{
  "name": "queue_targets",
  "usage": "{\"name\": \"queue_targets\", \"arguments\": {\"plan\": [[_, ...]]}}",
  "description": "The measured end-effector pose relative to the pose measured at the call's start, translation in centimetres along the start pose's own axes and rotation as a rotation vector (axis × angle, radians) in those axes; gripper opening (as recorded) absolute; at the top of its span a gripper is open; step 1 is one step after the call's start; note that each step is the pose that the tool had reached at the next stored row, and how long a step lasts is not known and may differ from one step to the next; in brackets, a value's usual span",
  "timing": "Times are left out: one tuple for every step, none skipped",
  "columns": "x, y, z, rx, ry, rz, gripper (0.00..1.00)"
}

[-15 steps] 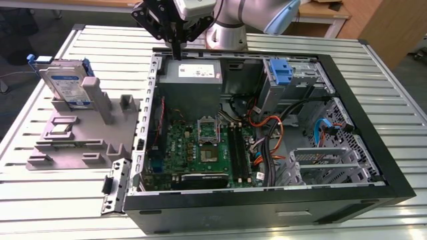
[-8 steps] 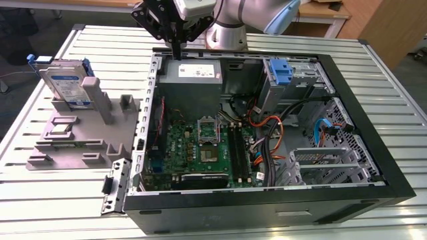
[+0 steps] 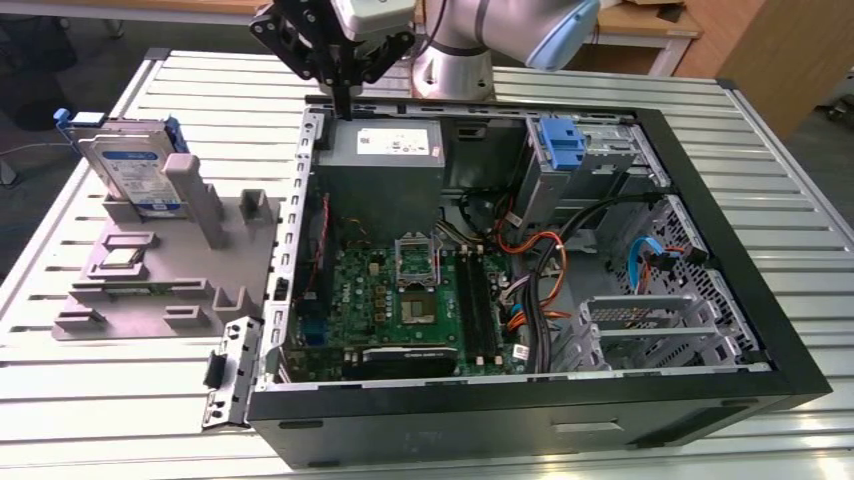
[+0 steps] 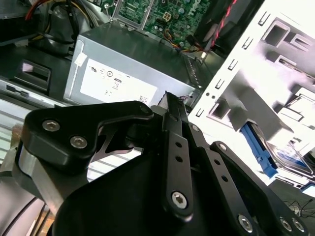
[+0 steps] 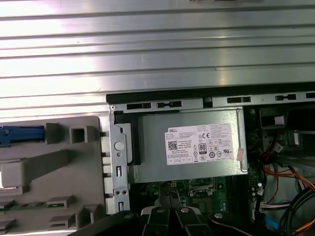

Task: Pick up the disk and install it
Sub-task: 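Reach for the disk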

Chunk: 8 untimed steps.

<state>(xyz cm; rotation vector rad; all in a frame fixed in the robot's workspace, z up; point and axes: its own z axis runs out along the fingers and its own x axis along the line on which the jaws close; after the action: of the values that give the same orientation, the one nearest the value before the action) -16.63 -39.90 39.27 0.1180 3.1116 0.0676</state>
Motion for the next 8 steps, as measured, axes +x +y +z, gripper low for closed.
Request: {"name": "queue_targets", "arguments": {"plan": [[0.22, -0.02, 0.0, 0.0, -0.0001, 0.0, 0.1], [0.44, -0.03, 0.01, 0.0, -0.0001, 0.0, 0.1], [0.71, -0.05, 0.01, 0.0, 0.0, 0.0, 0.1], [0.95, -0.07, 0.01, 0.0, -0.0001, 0.0, 0.1], [1.18, -0.09, 0.01, 0.0, 0.0, 0.0, 0.1], [1.41, -0.11, 0.02, -0.0001, -0.0001, 0.0, 0.1], [1.64, -0.13, 0.02, 0.0, -0.0001, 0.0, 0.1], [1.9, -0.15, 0.02, 0.0, -0.0001, 0.0, 0.1]]}}
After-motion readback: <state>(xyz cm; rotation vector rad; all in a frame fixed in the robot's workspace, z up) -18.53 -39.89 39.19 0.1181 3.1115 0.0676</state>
